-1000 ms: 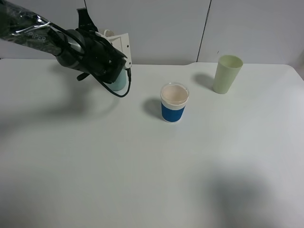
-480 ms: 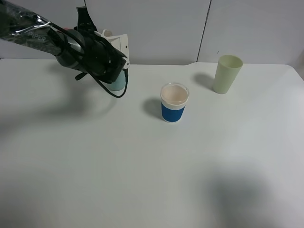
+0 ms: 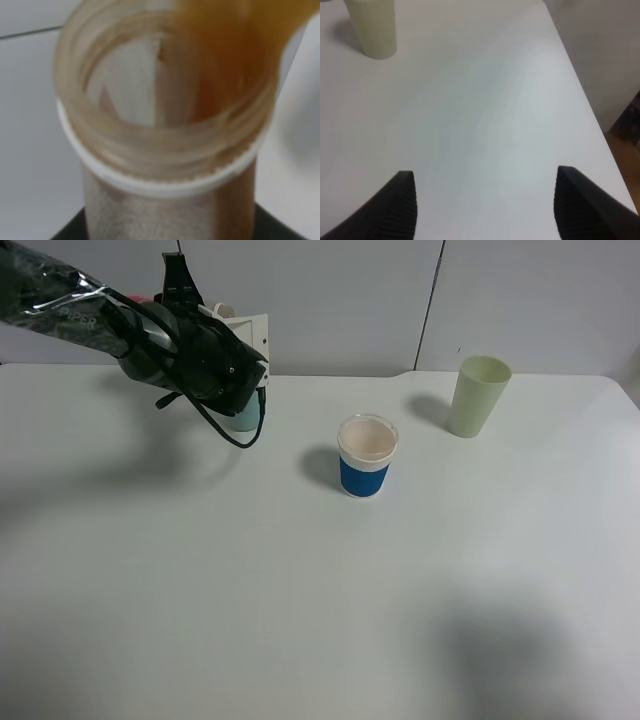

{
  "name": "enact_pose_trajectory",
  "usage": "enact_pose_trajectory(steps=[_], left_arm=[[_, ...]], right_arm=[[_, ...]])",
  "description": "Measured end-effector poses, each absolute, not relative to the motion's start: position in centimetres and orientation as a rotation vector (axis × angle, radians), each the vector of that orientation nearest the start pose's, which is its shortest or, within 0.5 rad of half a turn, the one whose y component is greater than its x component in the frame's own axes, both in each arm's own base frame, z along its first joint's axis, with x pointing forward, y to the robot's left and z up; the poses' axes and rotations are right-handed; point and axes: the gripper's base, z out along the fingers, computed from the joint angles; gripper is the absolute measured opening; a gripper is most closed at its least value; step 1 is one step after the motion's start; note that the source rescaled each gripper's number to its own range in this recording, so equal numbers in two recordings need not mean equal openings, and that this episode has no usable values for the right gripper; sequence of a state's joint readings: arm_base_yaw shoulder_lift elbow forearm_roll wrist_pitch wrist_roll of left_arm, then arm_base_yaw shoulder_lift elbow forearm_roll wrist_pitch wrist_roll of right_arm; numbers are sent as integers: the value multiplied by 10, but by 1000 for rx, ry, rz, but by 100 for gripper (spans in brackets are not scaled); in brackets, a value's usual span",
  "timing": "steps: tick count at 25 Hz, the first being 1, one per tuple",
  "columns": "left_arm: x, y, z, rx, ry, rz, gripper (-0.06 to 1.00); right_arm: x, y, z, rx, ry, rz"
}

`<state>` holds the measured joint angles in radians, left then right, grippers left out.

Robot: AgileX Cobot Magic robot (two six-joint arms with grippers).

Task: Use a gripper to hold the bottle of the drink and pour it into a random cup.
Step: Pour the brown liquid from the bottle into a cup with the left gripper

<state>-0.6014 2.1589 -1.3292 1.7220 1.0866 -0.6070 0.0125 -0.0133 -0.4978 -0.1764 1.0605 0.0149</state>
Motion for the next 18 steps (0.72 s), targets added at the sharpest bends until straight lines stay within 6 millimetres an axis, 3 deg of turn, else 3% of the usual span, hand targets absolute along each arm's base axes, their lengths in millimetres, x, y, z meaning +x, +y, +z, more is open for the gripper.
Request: enact_pose_trajectory(steps=[18], left_arm=[[397, -175, 165, 1166, 1727, 1530, 1]], right_arm=[[-7, -14, 278, 12, 2026, -193]])
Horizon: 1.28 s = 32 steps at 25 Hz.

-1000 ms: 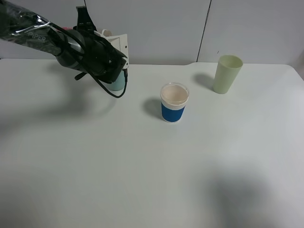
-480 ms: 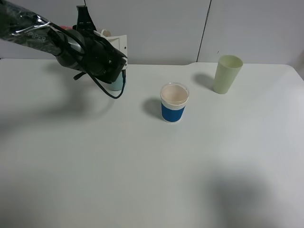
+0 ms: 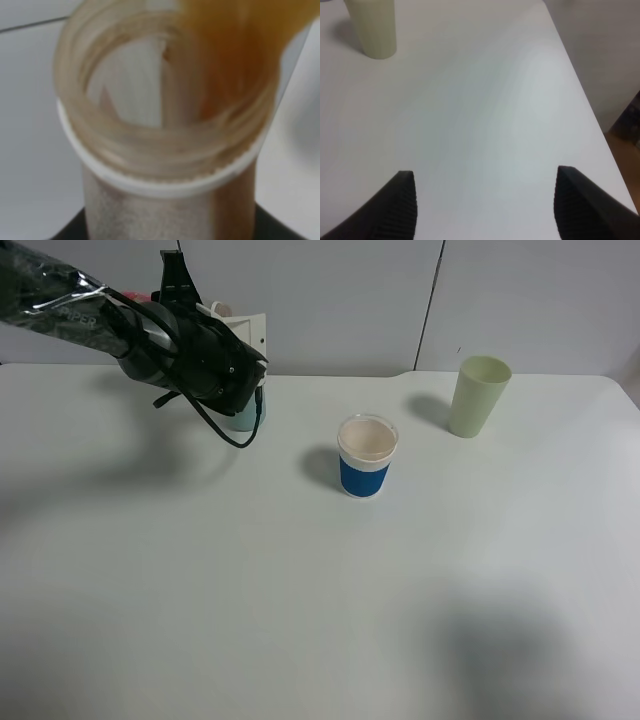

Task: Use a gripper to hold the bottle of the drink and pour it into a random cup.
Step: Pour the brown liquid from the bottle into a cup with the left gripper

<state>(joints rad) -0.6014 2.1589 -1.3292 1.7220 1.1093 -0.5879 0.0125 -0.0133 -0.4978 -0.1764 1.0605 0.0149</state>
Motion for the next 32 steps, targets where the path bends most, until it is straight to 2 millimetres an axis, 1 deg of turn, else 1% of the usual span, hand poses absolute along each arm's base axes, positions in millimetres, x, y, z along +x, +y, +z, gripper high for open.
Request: enact_pose_trajectory(steps=[18, 32], left_arm=[[397, -174, 166, 1182, 1720, 1551, 1], [397, -174, 166, 1227, 1701, 1592, 1]], right_arm=[[-7, -14, 278, 12, 2026, -193], [-7, -14, 278, 12, 2026, -194]])
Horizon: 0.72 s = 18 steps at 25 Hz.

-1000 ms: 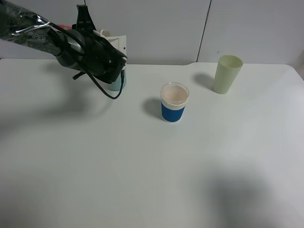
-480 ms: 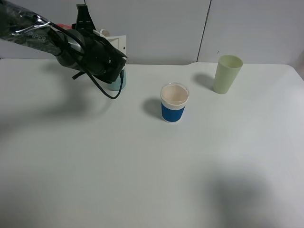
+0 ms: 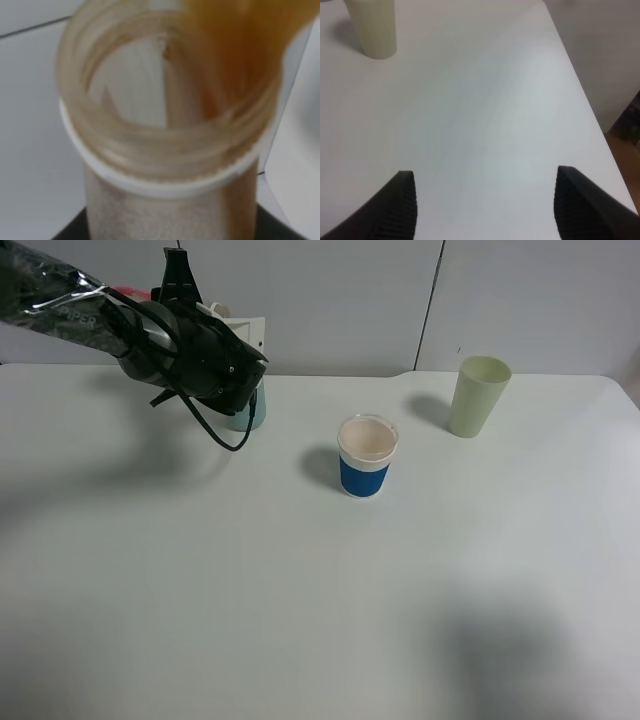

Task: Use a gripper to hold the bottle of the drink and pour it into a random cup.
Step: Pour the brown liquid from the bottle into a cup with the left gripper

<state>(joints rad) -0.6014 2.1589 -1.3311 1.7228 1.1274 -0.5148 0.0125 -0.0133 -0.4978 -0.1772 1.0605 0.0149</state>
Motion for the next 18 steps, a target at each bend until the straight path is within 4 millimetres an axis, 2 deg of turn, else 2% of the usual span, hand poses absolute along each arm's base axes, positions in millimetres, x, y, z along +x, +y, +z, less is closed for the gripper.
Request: enact_pose_trajectory(steps=[18], left_arm=[[398, -174, 168, 1244, 1686, 1616, 1]], right_arm=[[-7, -14, 278, 12, 2026, -194]])
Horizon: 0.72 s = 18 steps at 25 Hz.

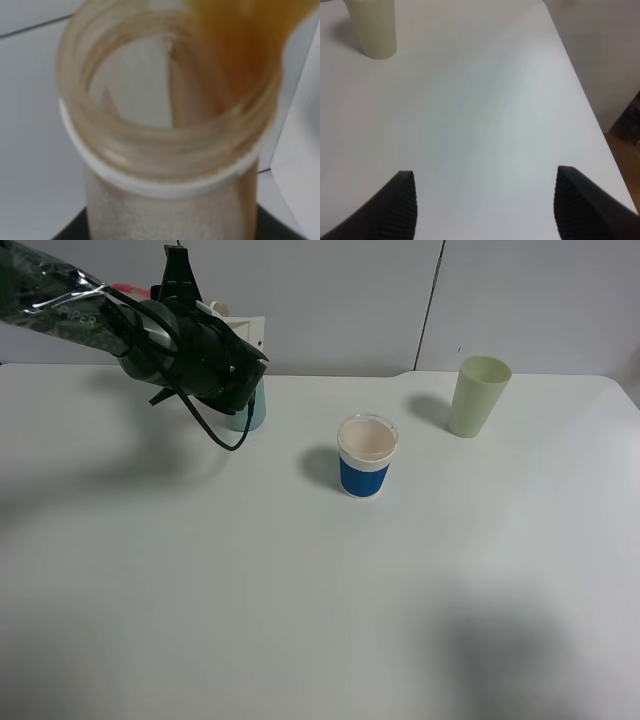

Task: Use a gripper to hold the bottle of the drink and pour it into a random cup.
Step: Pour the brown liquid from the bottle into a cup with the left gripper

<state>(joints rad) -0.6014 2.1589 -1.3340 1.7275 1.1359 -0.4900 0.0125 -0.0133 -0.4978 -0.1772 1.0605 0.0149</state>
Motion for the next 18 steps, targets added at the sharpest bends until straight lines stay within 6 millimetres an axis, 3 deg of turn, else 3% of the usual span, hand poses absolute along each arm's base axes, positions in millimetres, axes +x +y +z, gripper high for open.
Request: enact_pose_trajectory(steps=[18], left_arm=[[397, -174, 168, 1298, 1667, 1649, 1]], right_arm=[[-7, -14, 278, 12, 2026, -194]])
